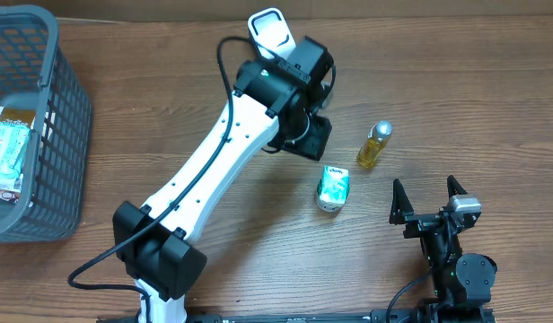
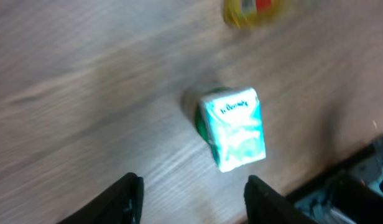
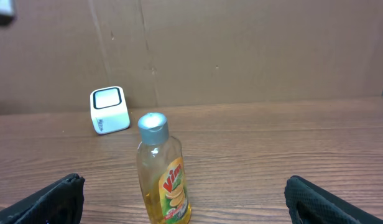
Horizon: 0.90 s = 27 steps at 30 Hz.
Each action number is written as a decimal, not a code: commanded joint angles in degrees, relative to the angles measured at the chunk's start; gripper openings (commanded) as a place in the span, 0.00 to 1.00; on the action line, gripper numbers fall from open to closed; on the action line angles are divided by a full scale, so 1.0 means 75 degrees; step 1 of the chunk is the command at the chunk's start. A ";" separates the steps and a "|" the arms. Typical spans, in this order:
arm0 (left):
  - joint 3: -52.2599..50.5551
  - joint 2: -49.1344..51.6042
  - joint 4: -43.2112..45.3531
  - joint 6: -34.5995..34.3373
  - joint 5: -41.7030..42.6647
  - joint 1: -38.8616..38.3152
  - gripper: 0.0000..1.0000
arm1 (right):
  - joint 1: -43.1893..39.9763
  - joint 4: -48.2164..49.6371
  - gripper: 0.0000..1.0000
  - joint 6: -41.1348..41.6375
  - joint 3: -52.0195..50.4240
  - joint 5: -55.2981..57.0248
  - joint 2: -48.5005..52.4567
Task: Scan the item barcode
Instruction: 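Move the left gripper down onto the tissue pack to regrasp it, then close the left gripper on the Kleenex tissue pack and lift it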
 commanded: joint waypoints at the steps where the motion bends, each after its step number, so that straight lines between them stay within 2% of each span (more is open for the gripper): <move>1: -0.0799 -0.0003 0.0338 0.0358 0.1084 -0.0058 0.52 | -0.0029 0.0029 1.00 -0.0055 -0.0082 0.0012 -0.0055; 7: -0.1996 0.0000 0.1236 0.0361 0.2192 -0.0076 0.53 | -0.0029 0.0029 1.00 -0.0055 -0.0082 0.0015 -0.0052; 17: -0.3153 0.0000 0.2130 0.0265 0.2655 -0.0114 0.51 | -0.0029 0.0029 1.00 -0.0055 -0.0082 0.0012 -0.0052; 27: -0.3290 0.0000 0.2710 -0.0134 0.2591 -0.0119 0.47 | -0.0029 0.0029 1.00 -0.0055 -0.0082 0.0012 -0.0052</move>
